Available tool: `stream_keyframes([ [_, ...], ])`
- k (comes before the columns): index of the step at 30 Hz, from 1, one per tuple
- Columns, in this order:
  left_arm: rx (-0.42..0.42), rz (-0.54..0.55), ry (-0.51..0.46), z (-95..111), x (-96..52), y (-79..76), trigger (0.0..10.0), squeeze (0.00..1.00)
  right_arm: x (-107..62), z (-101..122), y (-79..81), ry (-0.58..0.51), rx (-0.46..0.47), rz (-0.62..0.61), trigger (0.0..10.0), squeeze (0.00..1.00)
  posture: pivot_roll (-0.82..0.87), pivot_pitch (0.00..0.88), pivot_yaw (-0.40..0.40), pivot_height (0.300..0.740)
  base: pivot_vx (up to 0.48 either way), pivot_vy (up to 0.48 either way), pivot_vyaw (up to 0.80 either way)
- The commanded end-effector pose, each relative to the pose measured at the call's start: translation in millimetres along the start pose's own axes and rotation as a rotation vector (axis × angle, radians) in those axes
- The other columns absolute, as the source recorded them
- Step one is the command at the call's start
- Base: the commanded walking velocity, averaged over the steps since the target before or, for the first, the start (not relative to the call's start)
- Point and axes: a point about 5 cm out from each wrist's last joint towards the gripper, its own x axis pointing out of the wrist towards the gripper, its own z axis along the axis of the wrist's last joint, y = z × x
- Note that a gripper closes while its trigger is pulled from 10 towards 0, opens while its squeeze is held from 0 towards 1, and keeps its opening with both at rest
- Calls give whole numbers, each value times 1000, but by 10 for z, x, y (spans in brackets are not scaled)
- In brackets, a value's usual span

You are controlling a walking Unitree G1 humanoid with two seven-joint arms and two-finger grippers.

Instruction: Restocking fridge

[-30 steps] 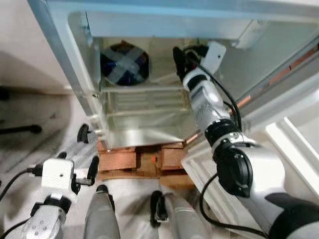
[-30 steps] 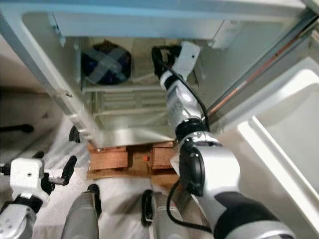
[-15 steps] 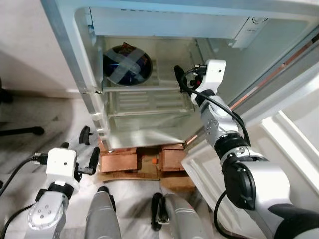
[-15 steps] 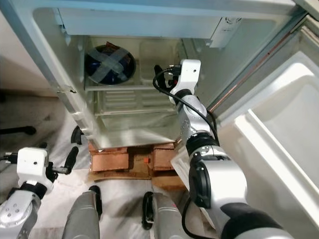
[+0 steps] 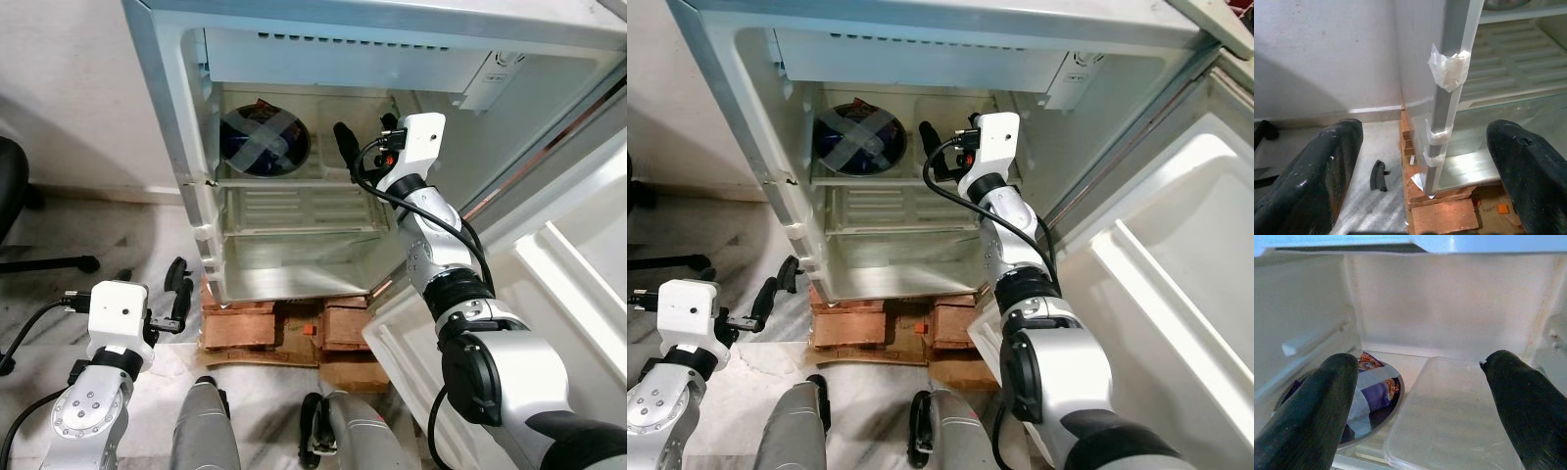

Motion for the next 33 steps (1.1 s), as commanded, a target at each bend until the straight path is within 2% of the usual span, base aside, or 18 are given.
stream_keyframes([
  [1,-7,-9,21,-48,-27,-15,10000,0,-32,5,-44,-11,-9,-9,10000,1000,193,158,-132,740,0,0,0],
  [18,-7,-9,21,-48,-27,-15,10000,0,-32,5,-44,-11,-9,-9,10000,1000,193,158,-132,740,0,0,0],
  [19,-6,-12,9,-36,-1,-14,10000,0,-75,14,-33,-31,-32,15,10000,1000,185,149,-130,740,0,0,0],
  [20,-29,-27,-14,-32,177,-95,10000,0,-491,-177,-67,-38,-84,-44,10000,0,46,0,-61,740,0,0,0],
  [22,-59,-60,-41,-3,434,-265,10000,0,-1162,-317,-20,-27,-164,-140,10000,0,47,0,-59,740,0,0,0],
  [26,-58,-68,-39,-6,429,-279,10000,0,-1193,-403,-20,18,-157,-137,10000,0,47,0,-58,740,0,0,0],
  [30,-57,-70,-38,-8,422,-277,10000,0,-1228,-408,-8,18,-155,-137,10000,0,46,0,-56,740,0,0,0],
  [32,-54,-74,-49,-36,462,-285,10000,0,-1359,-315,74,57,-158,-158,10000,0,42,0,-55,740,0,0,0],
  [33,-54,-74,-49,-37,463,-285,10000,0,-1362,-313,75,58,-157,-159,10000,0,42,0,-55,740,0,0,0],
])
